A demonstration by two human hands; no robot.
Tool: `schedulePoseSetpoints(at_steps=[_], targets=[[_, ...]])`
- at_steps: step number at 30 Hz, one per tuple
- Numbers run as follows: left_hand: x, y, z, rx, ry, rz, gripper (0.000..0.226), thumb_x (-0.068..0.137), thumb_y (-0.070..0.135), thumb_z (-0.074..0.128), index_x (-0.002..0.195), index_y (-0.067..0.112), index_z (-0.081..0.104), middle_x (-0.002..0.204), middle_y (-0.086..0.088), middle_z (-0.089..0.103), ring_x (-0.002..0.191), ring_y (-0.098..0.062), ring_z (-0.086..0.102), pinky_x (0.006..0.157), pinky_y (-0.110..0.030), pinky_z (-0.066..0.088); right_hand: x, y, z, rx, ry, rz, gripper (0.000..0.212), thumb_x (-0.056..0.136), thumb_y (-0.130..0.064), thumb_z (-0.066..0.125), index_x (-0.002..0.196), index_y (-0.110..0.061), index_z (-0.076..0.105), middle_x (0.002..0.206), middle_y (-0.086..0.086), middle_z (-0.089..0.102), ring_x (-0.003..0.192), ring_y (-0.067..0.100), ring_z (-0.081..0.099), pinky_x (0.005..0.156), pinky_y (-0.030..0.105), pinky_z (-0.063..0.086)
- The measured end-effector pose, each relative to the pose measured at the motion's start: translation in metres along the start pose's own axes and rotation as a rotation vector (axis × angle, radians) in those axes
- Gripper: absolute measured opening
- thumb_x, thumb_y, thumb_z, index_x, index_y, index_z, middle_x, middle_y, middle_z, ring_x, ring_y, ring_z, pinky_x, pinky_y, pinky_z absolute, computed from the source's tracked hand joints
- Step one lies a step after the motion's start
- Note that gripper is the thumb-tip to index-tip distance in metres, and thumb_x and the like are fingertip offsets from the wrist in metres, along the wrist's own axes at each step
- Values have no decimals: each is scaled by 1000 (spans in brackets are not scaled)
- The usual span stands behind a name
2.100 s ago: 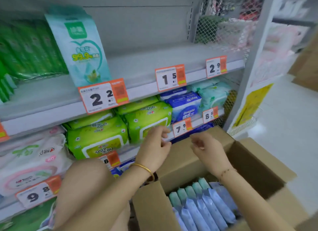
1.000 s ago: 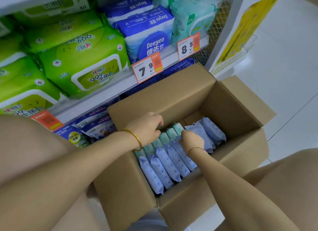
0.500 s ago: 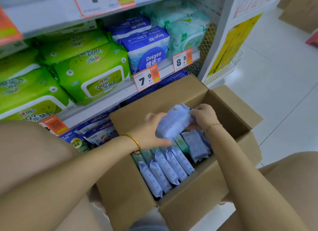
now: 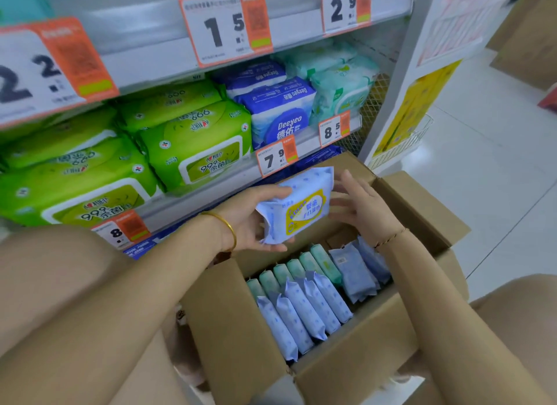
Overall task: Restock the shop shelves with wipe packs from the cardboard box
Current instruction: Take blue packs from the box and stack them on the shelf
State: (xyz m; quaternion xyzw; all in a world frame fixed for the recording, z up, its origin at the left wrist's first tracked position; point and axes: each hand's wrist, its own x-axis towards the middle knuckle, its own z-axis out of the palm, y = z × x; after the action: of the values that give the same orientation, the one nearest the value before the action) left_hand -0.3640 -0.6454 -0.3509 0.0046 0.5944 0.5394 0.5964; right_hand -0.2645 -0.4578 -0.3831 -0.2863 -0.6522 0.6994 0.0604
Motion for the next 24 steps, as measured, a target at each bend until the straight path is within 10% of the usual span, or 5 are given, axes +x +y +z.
schedulePoseSetpoints(at_steps=[12,16,24], targets=[[-31,16,-2,-159,-59,56,49,84,56,44,115,21,61,113,-10,68,98,-32,66,78,-51,53,-14,-19,6,0,-197,-215,23,82,-19,60,104,-10,62,91,2,75,82,18,72,76,35,60],[-64,35,5,85,191,349,15,91,27,54,103,21,62,101,-8,69,87,-23,66,74,-48,56,-15,-51,20,28,-160,-342,31,75,-22,65,104,-10,64,95,5,75,86,22,71,77,34,59],[-146,136,6,424,450,1041,17,88,15,62,105,20,62,90,2,73,78,-7,69,67,-30,60,-3,-200,71,70,-76,-798,19,77,-17,66,96,-19,63,92,-1,71,88,15,64,84,35,54]])
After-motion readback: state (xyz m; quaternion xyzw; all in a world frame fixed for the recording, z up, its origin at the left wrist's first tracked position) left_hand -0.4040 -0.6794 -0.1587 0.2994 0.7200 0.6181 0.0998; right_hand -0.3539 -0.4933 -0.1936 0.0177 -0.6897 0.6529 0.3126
